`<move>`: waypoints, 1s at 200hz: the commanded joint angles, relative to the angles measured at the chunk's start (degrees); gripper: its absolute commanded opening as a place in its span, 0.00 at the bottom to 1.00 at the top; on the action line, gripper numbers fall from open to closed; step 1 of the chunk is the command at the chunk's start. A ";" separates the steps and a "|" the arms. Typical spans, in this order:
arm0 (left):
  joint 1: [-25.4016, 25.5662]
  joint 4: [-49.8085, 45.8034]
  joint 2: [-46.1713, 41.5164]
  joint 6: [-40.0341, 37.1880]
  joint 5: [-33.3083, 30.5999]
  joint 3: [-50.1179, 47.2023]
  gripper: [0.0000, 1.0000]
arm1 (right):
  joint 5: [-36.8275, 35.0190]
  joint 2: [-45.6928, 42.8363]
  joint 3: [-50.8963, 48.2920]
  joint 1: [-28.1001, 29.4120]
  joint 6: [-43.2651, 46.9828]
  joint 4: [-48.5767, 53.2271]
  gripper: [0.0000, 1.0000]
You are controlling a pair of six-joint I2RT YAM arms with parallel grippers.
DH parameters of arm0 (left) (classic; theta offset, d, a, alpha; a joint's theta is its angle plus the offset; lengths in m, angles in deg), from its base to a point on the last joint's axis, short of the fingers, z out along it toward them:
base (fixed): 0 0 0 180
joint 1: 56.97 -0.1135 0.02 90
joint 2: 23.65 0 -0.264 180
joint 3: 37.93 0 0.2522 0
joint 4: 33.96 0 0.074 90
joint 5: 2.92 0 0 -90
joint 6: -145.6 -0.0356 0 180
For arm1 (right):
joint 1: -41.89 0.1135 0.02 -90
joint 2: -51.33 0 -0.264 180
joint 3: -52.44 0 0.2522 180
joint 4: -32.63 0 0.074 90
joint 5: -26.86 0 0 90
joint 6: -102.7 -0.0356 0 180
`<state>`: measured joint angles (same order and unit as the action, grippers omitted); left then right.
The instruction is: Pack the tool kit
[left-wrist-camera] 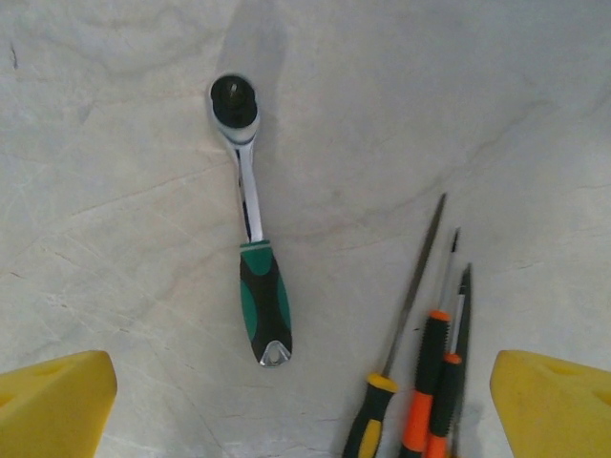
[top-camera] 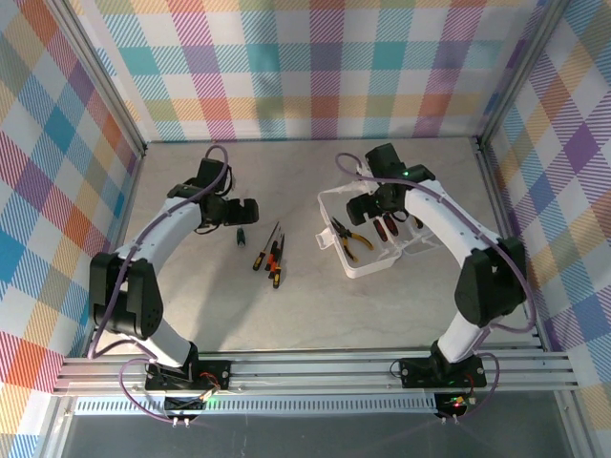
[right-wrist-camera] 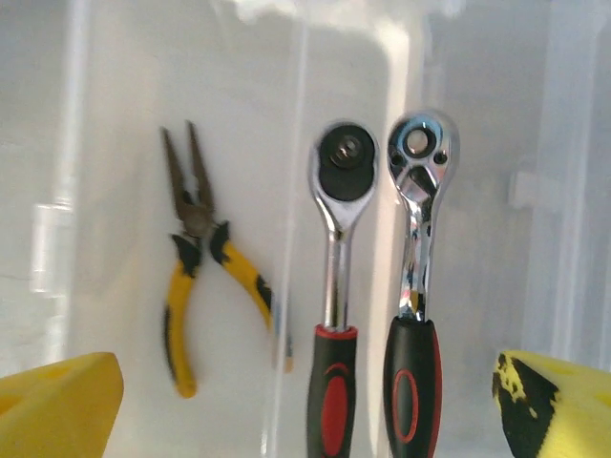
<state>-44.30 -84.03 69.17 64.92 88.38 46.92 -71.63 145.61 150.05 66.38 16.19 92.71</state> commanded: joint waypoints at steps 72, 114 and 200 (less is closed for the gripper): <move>7.81 1.98 6.96 0.12 1.89 -4.03 0.81 | 6.24 -6.04 -3.39 1.44 -2.24 -1.19 0.99; 10.39 2.91 7.74 1.64 3.01 -6.94 0.58 | 6.32 -6.37 -4.05 1.45 -2.28 -1.31 0.99; 10.45 2.48 10.85 1.01 1.08 -7.37 0.39 | 6.66 -6.41 -3.85 1.44 -2.10 -1.15 0.99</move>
<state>-34.12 -81.65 78.55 66.45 90.39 39.38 -66.03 140.46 146.51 67.54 14.66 91.66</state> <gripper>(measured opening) 0.404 0.990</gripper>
